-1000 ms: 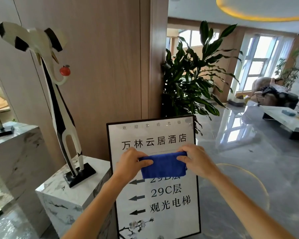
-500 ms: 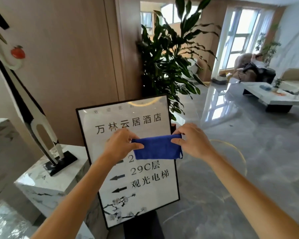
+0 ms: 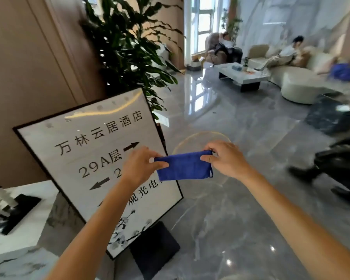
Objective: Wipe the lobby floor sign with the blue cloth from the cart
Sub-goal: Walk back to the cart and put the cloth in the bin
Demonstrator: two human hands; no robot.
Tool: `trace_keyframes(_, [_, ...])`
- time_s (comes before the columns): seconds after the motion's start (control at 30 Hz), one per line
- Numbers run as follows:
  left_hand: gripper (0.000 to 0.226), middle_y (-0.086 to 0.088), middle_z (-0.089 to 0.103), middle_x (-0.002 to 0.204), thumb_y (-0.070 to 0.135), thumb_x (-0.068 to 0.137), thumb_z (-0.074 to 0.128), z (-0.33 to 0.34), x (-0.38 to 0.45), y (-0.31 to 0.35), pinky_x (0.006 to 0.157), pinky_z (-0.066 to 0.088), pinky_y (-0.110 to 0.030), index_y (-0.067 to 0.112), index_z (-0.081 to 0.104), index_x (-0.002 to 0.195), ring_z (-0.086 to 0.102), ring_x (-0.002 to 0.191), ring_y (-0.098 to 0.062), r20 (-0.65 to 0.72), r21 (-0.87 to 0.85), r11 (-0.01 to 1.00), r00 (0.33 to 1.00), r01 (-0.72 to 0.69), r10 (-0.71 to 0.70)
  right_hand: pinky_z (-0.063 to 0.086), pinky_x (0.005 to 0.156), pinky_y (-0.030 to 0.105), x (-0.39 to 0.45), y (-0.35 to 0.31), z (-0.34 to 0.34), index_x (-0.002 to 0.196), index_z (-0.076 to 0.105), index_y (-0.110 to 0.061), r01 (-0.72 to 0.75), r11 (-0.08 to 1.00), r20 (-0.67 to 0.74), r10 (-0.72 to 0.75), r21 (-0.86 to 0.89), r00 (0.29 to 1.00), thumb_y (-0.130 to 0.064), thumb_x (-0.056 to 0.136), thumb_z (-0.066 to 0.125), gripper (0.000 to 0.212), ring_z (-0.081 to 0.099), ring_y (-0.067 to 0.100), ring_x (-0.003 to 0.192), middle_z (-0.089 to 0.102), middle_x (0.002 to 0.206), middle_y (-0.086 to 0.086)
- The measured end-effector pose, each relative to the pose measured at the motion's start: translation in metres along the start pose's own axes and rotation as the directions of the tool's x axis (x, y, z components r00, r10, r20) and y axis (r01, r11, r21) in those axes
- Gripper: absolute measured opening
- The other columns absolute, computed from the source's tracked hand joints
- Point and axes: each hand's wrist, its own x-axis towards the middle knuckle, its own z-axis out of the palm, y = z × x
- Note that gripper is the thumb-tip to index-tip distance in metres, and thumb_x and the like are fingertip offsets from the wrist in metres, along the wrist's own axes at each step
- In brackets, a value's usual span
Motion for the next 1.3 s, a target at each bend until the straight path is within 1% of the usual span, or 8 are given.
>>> trace_keyframes(0.1, [0.01, 0.013, 0.048, 0.071, 0.033, 0.083, 0.076, 0.009, -0.001, 0.003, 0.06, 0.037, -0.03, 0.025, 0.079, 0.09, 0.048, 0.066, -0.008, 0.036, -0.065, 0.995, 0.996, -0.08, 0.082, 0.043, 0.09, 0.043, -0.031, 0.003, 0.001, 0.092, 0.064, -0.031, -0.083, 0.996, -0.041, 0.083, -0.016, 0.996, -0.037, 0.094, 0.066, 0.007, 0.062, 0.025, 0.092, 0.052, 0.071, -0.015])
trace_keyframes(0.3, [0.024, 0.001, 0.052, 0.058, 0.024, 0.082, 0.079, 0.032, -0.018, 0.025, 0.062, 0.045, -0.041, 0.025, 0.067, 0.062, 0.051, 0.059, -0.021, 0.157, -0.174, 0.968, 0.965, -0.182, 0.21, 0.043, 0.095, 0.045, -0.095, 0.009, -0.001, 0.108, 0.067, -0.024, -0.242, 0.969, -0.109, 0.235, -0.05, 0.966, -0.035, 0.097, 0.062, 0.016, 0.064, 0.029, 0.102, 0.057, 0.088, -0.012])
trace_keyframes(0.5, [0.018, -0.012, 0.061, 0.081, 0.025, 0.084, 0.077, 0.053, -0.049, 0.053, 0.075, 0.043, -0.035, 0.009, 0.078, 0.091, 0.056, 0.08, -0.026, 0.258, -0.194, 0.942, 0.912, -0.275, 0.32, 0.046, 0.099, 0.053, -0.161, 0.021, 0.005, 0.104, 0.067, -0.025, -0.347, 0.937, -0.145, 0.339, -0.031, 0.93, -0.032, 0.096, 0.063, 0.011, 0.057, 0.019, 0.092, 0.059, 0.091, -0.013])
trace_keyframes(0.57, [0.021, -0.011, 0.057, 0.079, 0.024, 0.084, 0.078, 0.06, -0.06, 0.064, 0.07, 0.038, -0.026, 0.006, 0.078, 0.092, 0.052, 0.079, -0.022, 0.281, -0.215, 0.927, 0.89, -0.306, 0.359, 0.048, 0.095, 0.053, -0.185, 0.027, 0.006, 0.099, 0.067, -0.026, -0.368, 0.93, -0.171, 0.362, -0.004, 0.916, -0.03, 0.094, 0.066, 0.007, 0.054, 0.016, 0.085, 0.058, 0.085, -0.014])
trace_keyframes(0.8, [0.024, -0.019, 0.06, 0.08, 0.023, 0.084, 0.078, 0.094, -0.1, 0.117, 0.073, 0.039, -0.036, -0.001, 0.076, 0.089, 0.057, 0.079, -0.032, 0.329, -0.299, 0.88, 0.826, -0.369, 0.458, 0.051, 0.088, 0.05, -0.277, 0.042, -0.013, 0.092, 0.066, -0.03, -0.478, 0.876, -0.264, 0.475, 0.057, 0.839, -0.029, 0.092, 0.069, 0.003, 0.054, 0.017, 0.076, 0.056, 0.069, -0.019])
trace_keyframes(1.03, [0.019, 0.0, 0.051, 0.057, 0.022, 0.083, 0.078, 0.133, -0.154, 0.208, 0.053, 0.035, -0.009, 0.011, 0.067, 0.073, 0.043, 0.056, -0.013, 0.416, -0.441, 0.783, 0.672, -0.439, 0.612, 0.05, 0.091, 0.049, -0.395, 0.061, -0.049, 0.095, 0.067, -0.028, -0.656, 0.75, -0.385, 0.631, 0.083, 0.673, -0.028, 0.093, 0.068, 0.003, 0.059, 0.022, 0.079, 0.062, 0.073, -0.011])
trace_keyframes(1.23, [0.021, -0.014, 0.056, 0.065, 0.026, 0.085, 0.076, 0.169, -0.232, 0.308, 0.057, 0.037, -0.015, 0.006, 0.072, 0.081, 0.046, 0.064, -0.019, 0.456, -0.516, 0.692, 0.522, -0.505, 0.721, 0.051, 0.091, 0.048, -0.519, 0.076, -0.08, 0.099, 0.069, -0.026, -0.779, 0.614, -0.491, 0.722, 0.131, 0.487, -0.028, 0.093, 0.067, 0.006, 0.062, 0.026, 0.081, 0.063, 0.076, -0.008])
trace_keyframes(1.3, [0.022, -0.015, 0.055, 0.065, 0.028, 0.085, 0.076, 0.181, -0.261, 0.337, 0.062, 0.043, -0.031, 0.011, 0.068, 0.074, 0.045, 0.062, -0.017, 0.46, -0.529, 0.662, 0.477, -0.531, 0.749, 0.051, 0.087, 0.047, -0.562, 0.077, -0.088, 0.097, 0.068, -0.027, -0.8, 0.58, -0.528, 0.733, 0.157, 0.428, -0.029, 0.092, 0.068, 0.005, 0.06, 0.023, 0.079, 0.062, 0.073, -0.011])
